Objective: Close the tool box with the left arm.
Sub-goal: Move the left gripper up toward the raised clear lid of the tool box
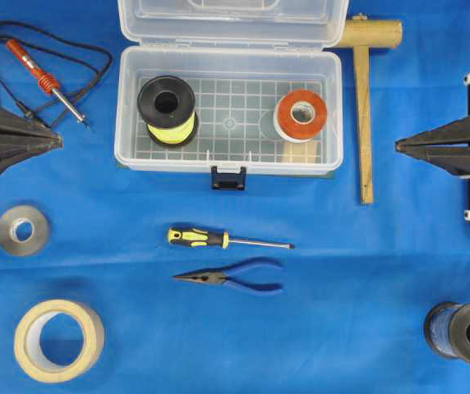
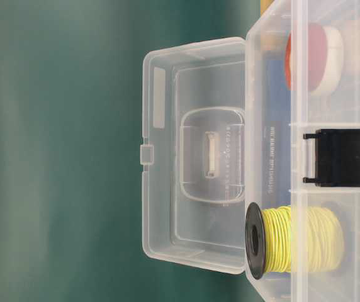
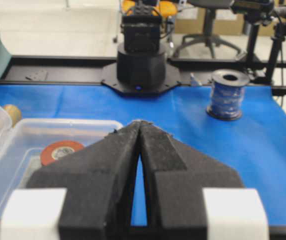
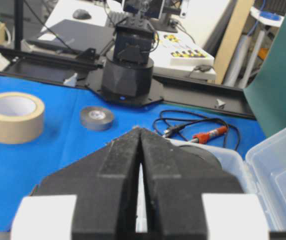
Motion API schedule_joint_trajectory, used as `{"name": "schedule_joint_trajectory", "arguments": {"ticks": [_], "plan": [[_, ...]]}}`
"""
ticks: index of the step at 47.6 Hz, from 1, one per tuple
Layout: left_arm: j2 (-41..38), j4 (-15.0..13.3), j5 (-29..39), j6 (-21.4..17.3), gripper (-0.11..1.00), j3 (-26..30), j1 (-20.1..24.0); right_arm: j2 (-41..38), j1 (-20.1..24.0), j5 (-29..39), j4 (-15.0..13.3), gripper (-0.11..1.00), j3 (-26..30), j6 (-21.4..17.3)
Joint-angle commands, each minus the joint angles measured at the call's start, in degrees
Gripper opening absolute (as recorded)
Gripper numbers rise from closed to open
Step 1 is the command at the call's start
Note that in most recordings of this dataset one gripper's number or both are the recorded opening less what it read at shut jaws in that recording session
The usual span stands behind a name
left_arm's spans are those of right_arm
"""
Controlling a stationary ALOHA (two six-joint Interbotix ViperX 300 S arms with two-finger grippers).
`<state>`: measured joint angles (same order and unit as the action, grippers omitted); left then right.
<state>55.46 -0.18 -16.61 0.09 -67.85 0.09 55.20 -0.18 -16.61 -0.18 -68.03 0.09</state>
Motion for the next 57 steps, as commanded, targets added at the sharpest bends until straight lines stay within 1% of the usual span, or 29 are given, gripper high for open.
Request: {"name": "schedule_joint_trajectory", "arguments": {"ticks": [1, 6, 13, 25, 29, 31, 32, 35, 40, 42, 43, 44, 46, 49, 57], "plan": [[-1.7, -1.8, -0.4, -0.2, 0.00, 1.7, 0.4, -0.3, -0.2, -0.1, 0.0, 0.00, 2.9, 0.4], [-2.5, -1.7, -0.4, -0.8, 0.00, 2.7, 0.9, -0.3, -0.4, 2.5, -0.1, 0.00, 4.4, 0.4], [-3.9, -1.8, 1.6, -2.5, 0.00, 5.9, 3.9, -0.2, -1.1, 4.9, -0.1, 0.00, 5.1, 0.5], [-9.8, -1.8, 15.9, -6.4, 0.01, 17.5, 12.3, -0.9, -1.6, 5.5, -0.1, 0.00, 4.8, 0.4], [-13.5, -1.7, 19.7, -9.1, 0.01, 21.5, 15.4, -1.1, -1.6, 5.6, -0.1, 0.00, 4.7, 0.4], [-15.2, -1.8, 20.6, -10.5, 0.03, 23.1, 16.7, -1.2, -1.6, 5.8, -0.1, 0.00, 4.7, 0.4], [-16.2, -1.8, 20.8, -11.0, 0.06, 23.9, 17.3, -1.3, -1.6, 6.0, -0.1, 0.00, 4.7, 0.4], [-19.0, -1.8, 21.5, -12.3, 0.21, 26.3, 19.3, -1.5, -1.7, 6.4, -0.1, 0.00, 4.7, 0.4], [-24.2, -1.5, 22.1, -12.9, 0.52, 30.1, 23.0, -1.6, -1.6, 7.1, -0.1, 0.00, 4.7, 0.4], [-26.2, -1.1, 22.2, -13.0, 0.66, 31.6, 24.4, -1.7, -1.6, 7.5, -0.1, 0.00, 4.6, 0.4], [-27.2, -0.9, 22.4, -13.0, 0.70, 32.3, 25.1, -1.7, -1.6, 7.6, -0.1, 0.00, 4.6, 0.4], [-28.1, -0.6, 22.5, -13.1, 0.77, 32.9, 25.8, -1.8, -1.6, 7.7, -0.1, 0.00, 4.6, 0.4], [-30.1, -0.5, 22.9, -13.1, 0.85, 34.5, 27.2, -2.0, -1.7, 7.8, -0.1, 0.00, 4.5, 0.4], [-33.8, -0.4, 24.3, -13.2, 0.92, 37.6, 29.4, -2.3, -1.6, 7.9, 0.0, 0.00, 4.5, 0.4], [-41.9, -0.2, 27.9, -13.9, 0.92, 45.4, 32.8, -3.3, -1.7, 8.0, -0.1, 0.00, 4.3, 0.4]]}}
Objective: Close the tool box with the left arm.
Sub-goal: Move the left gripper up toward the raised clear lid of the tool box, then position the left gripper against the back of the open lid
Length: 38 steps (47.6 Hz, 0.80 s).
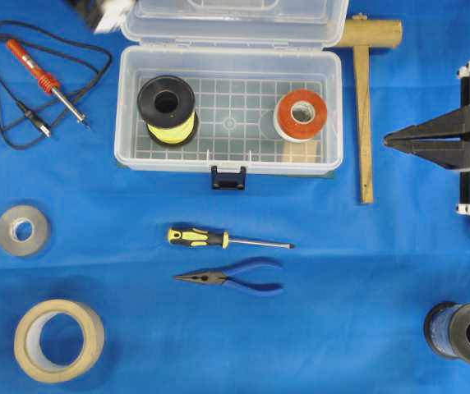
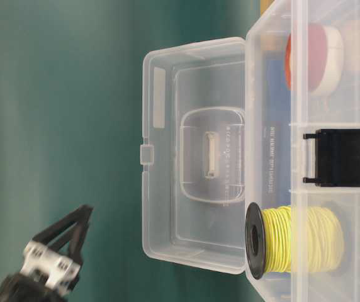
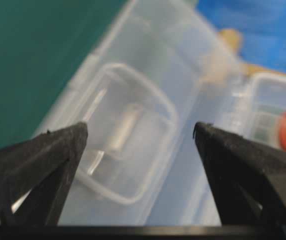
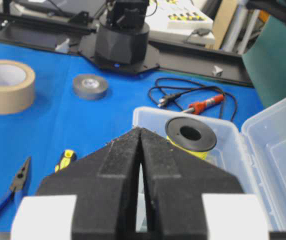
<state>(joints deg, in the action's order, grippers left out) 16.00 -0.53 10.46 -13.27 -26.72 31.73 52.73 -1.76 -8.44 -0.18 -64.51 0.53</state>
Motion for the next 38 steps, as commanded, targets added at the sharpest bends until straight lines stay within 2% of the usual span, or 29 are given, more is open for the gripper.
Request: {"name": "schedule_joint_trajectory", "arguments": {"ticks": [1, 4, 8, 15, 25, 38], "plan": [[-3.4, 0.2, 1.0, -0.8, 0.92, 5.1, 1.5, -0.9, -0.1, -0.2, -0.1, 0.00, 0.7, 0.1], [-6.1, 0.2, 1.5, -2.5, 0.92, 7.6, 2.3, -1.3, -0.1, -0.2, -0.1, 0.00, 0.7, 0.1], [-9.5, -0.4, 1.6, -6.8, 0.92, 10.2, 3.1, -1.8, -0.1, -0.2, -0.1, 0.00, 0.6, 0.1], [-14.0, -0.8, 1.6, -9.8, 0.92, 12.3, 4.0, -2.1, -0.1, 0.0, -0.1, 0.00, 0.5, 0.1], [-18.4, -0.8, 1.6, -9.7, 0.92, 12.5, 6.5, -2.1, -0.6, 0.4, -0.1, 0.00, 0.4, 0.1], [-19.7, -1.1, 3.1, -9.4, 0.92, 11.0, 6.0, -2.1, -1.5, 0.4, -0.1, 0.00, 0.4, 0.1]]}}
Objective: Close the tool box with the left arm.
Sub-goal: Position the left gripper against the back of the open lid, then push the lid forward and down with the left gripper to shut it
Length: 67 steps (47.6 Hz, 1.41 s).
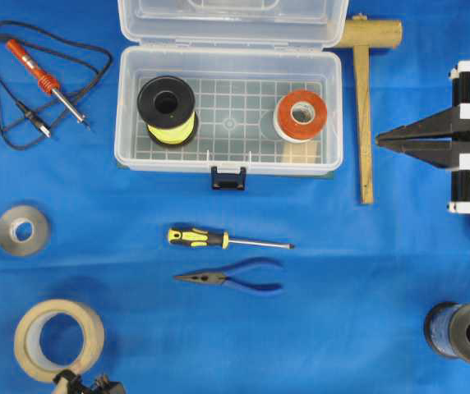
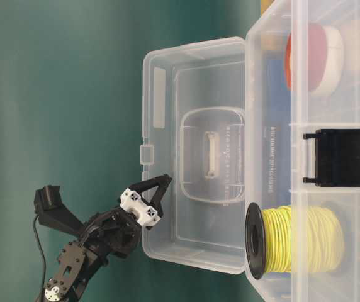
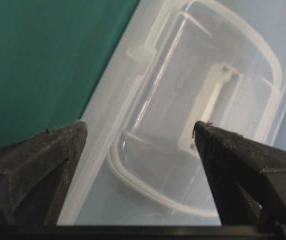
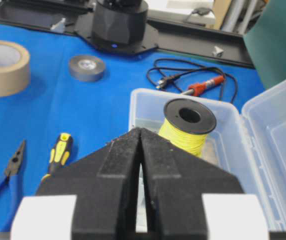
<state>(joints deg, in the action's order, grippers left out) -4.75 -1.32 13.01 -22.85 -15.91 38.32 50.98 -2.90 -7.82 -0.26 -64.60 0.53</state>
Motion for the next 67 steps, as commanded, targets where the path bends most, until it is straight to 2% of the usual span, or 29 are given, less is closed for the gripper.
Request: {"name": "schedule_joint_trajectory", "arguments": {"ticks": [1, 27, 37, 42, 56, 67], "plan": [[1.1, -0.3, 0.8, 0.2, 0.92, 0.1, -0.8, -0.4, -0.4, -0.2, 0.0, 0.00, 0.5, 0.1], [6.0, -0.4, 9.5, 0.3, 0.92, -3.0, -11.2, -0.4, -1.8, 0.4, -0.5, 0.00, 0.5, 0.2], [10.1, -0.3, 14.7, 4.1, 0.92, -4.5, -15.0, -0.4, -1.8, 0.4, -0.5, 0.00, 0.5, 0.2], [12.5, -0.3, 16.2, 4.3, 0.92, -5.5, -17.3, -0.4, -1.8, 0.4, -0.5, 0.00, 0.5, 0.2], [18.7, -0.9, 17.1, 4.4, 0.92, -10.6, -25.5, -0.4, -1.8, 0.4, -0.5, 0.00, 0.5, 0.2], [22.4, -1.6, 17.9, 4.4, 0.92, -14.5, -33.7, -0.4, -1.8, 0.7, -0.5, 0.00, 0.5, 0.2]]}}
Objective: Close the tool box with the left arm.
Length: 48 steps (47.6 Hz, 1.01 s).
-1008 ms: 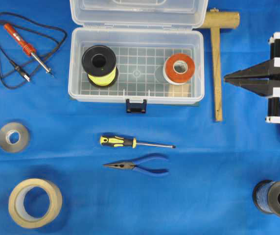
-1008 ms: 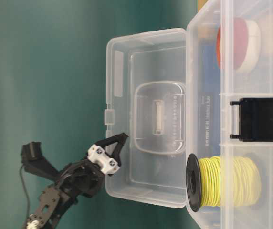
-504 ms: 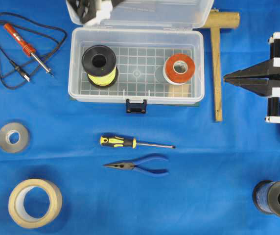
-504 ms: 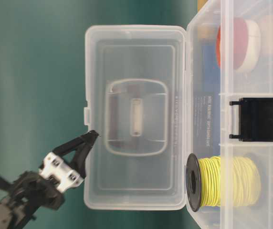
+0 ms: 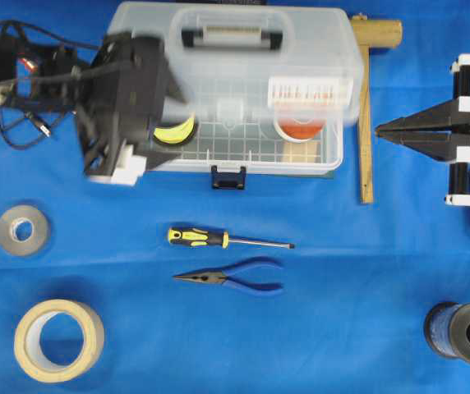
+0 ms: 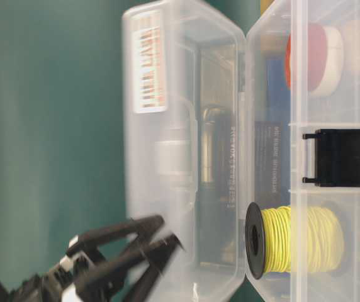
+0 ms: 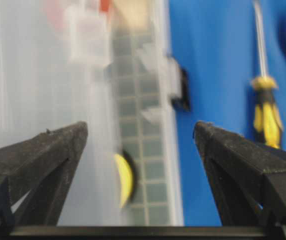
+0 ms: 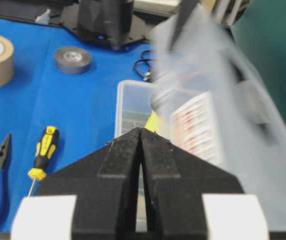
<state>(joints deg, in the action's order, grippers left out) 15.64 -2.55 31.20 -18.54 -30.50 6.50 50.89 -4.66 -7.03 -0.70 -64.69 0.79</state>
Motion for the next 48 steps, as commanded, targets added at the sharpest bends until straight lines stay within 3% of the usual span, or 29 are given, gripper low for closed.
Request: {"name": "schedule_joint_trajectory", "arguments": {"ticks": [1, 13, 37, 48], "plan": [[2.4, -0.4, -0.3, 0.1, 0.92, -0.1, -2.5, -0.3, -0.1, -0.1, -0.1, 0.00, 0.7, -0.1], [7.7, -0.4, -0.6, 0.1, 0.91, -3.2, -8.4, -0.2, -0.1, 0.1, -0.1, 0.00, 0.7, -0.1], [27.4, -0.4, -12.4, 0.2, 0.91, -16.3, -8.0, 0.4, -0.1, 0.1, -0.1, 0.00, 0.8, -0.2], [36.5, -2.8, -17.8, 0.3, 0.91, -24.3, -8.0, 0.4, -0.1, 0.1, 0.0, 0.00, 0.8, -0.4]]}}
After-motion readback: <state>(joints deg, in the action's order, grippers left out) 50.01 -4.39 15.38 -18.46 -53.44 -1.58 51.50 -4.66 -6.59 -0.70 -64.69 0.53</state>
